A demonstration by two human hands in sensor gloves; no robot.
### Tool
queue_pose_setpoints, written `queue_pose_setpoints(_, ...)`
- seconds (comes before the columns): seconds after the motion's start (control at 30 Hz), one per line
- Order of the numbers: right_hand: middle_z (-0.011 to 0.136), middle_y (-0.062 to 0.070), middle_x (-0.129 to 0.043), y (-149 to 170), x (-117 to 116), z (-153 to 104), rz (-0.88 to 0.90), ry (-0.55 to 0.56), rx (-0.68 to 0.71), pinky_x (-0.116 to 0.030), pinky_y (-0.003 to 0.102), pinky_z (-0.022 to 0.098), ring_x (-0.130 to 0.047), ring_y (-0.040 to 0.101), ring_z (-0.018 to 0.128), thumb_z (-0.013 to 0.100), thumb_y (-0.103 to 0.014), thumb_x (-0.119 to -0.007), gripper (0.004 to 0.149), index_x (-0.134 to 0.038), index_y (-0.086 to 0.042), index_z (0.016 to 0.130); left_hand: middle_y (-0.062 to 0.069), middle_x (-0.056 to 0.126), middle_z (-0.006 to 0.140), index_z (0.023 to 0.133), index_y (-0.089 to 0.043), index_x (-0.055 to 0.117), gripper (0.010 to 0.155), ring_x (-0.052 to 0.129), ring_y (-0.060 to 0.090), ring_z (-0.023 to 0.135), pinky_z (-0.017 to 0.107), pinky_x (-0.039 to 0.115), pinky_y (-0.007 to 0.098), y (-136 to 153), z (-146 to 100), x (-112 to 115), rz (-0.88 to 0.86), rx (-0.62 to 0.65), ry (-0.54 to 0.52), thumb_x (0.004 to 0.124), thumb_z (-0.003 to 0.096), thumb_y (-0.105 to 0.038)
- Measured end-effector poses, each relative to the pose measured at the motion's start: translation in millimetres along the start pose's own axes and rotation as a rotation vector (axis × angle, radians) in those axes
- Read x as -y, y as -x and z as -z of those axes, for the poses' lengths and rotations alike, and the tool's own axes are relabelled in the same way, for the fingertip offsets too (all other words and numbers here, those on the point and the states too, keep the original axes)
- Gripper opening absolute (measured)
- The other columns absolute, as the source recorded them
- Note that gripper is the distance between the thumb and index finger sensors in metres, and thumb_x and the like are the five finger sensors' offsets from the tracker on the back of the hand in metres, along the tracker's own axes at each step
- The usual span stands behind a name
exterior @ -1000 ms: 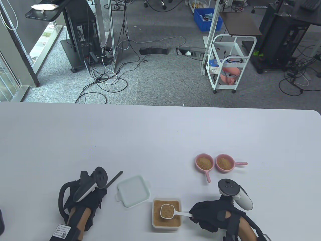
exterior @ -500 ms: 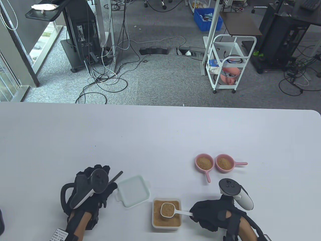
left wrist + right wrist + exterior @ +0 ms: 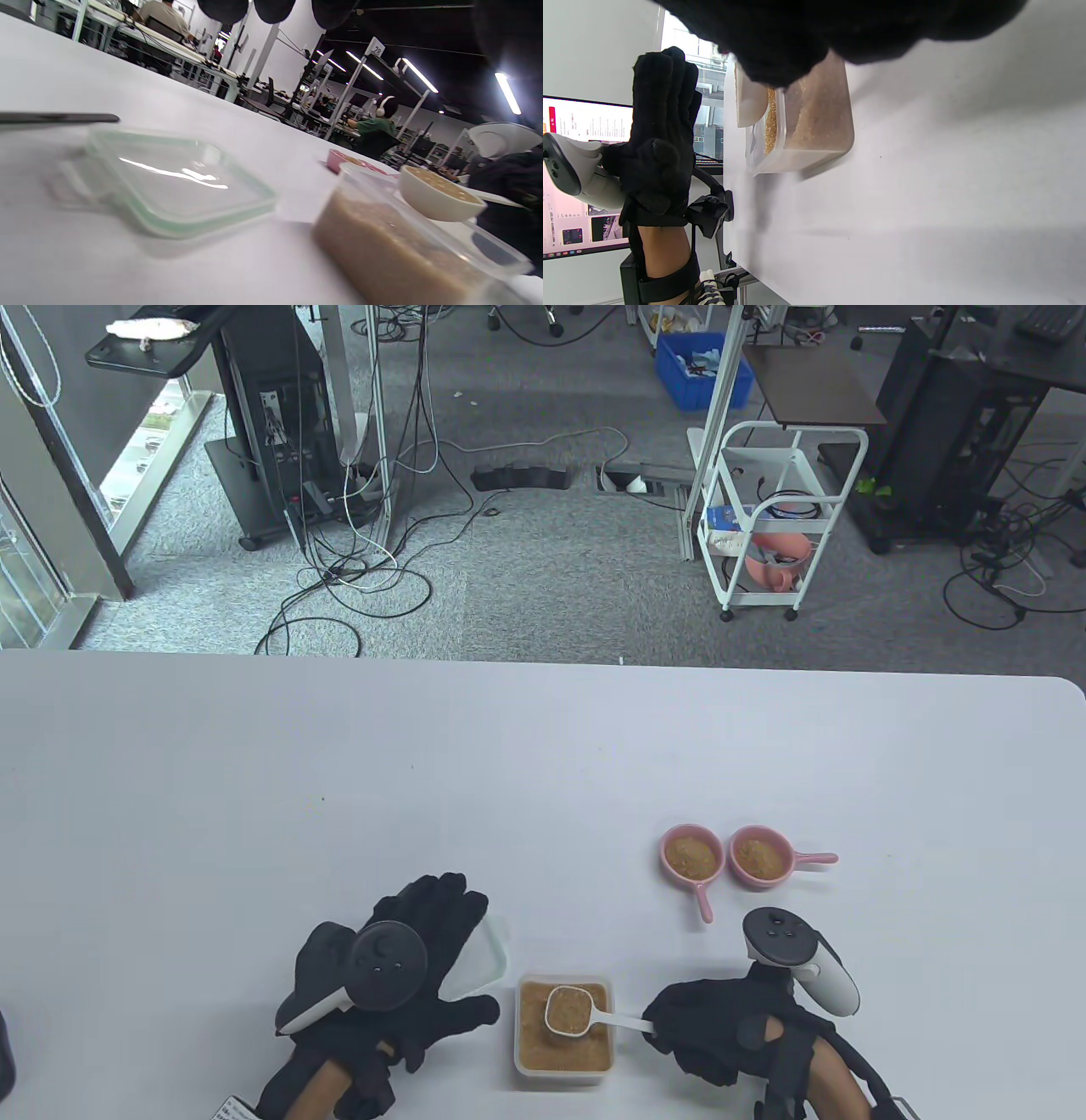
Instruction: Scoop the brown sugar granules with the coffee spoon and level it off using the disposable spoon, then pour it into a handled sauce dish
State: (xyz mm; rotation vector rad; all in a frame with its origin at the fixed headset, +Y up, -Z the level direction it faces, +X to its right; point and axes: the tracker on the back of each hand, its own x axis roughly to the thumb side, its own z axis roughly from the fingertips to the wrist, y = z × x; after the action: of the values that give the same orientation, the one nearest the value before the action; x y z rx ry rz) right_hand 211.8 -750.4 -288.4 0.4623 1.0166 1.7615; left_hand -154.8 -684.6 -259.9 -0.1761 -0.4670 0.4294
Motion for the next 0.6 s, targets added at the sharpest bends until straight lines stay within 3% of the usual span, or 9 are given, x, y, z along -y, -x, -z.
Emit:
queue_pose_setpoints(0.23,0.042,-0.003,-0.096,0,0,0,0.001,-0.001,-0.003,-0.078,0.05,0.036,-0.093,0.02,0.015,0.053,-0.037,-0.073,0.044,-0.083,-0.009,0.085,-0.004,0.014,0.125,0.116,-0.039,0.016,0.114,0.025,0.037,0.121,0.082,0.034,0.063,-11,4,15,-0.018,0.068,0.079,0.064,0.0276,-0.094)
queue_pose_setpoints(0.6,0.041,-0.003,-0.096,-2,3,-3,0.031,0.006,0.023,-0.078,0.05,0.035,-0.093,0.02,0.015,0.053,-0.037,-0.073,0.044,-0.083,-0.009,0.085,-0.004,0.011,0.124,0.115,-0.039,0.014,0.115,0.022,0.04,0.12,0.081,0.032,0.065,-12,5,17,-0.025,0.068,0.095,0.063,0.0277,-0.094)
